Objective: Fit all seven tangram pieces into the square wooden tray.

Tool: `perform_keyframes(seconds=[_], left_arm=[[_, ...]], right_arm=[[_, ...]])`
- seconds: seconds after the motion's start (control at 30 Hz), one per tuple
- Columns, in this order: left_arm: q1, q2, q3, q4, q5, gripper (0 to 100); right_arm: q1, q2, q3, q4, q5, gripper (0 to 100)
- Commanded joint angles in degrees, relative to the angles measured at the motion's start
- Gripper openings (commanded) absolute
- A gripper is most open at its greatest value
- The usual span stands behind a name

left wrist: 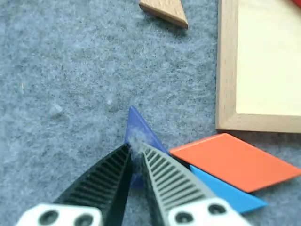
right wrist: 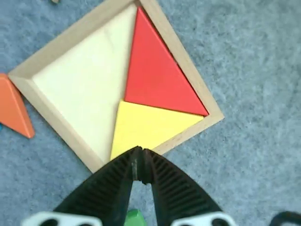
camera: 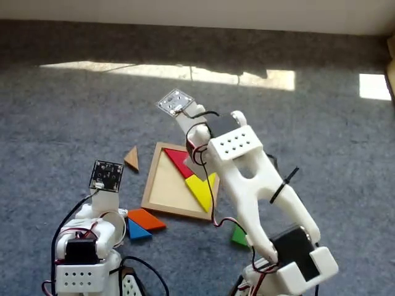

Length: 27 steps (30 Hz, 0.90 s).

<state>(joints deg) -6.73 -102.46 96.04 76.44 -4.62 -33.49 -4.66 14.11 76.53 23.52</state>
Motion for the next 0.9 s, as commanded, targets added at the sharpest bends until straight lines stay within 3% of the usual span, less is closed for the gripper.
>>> perform_keyframes(seconds=[0.0,0.4,0.53,0.77,0.87], left_arm=[[-0.6,-1.9,1.1,0.4,0.5,1],[-0.6,-1.9,1.1,0.4,0.5,1],[-0.6,-1.9,1.1,0.4,0.5,1],[-0.6,-1.9,1.1,0.4,0.5,1],[-0.6,-1.9,1.1,0.4,0.5,1]], right_arm=[[1.0,-6.7,4.8,0.7,0.3,0.9],[1.2,-29.8,28.0,0.7,0.5,1.1],[4.6,-37.1,35.1,1.0,0.7,2.7],[8.7,-40.5,42.9,3.0,6.9,28.6],[8.7,-40.5,45.3,2.8,7.1,32.9]])
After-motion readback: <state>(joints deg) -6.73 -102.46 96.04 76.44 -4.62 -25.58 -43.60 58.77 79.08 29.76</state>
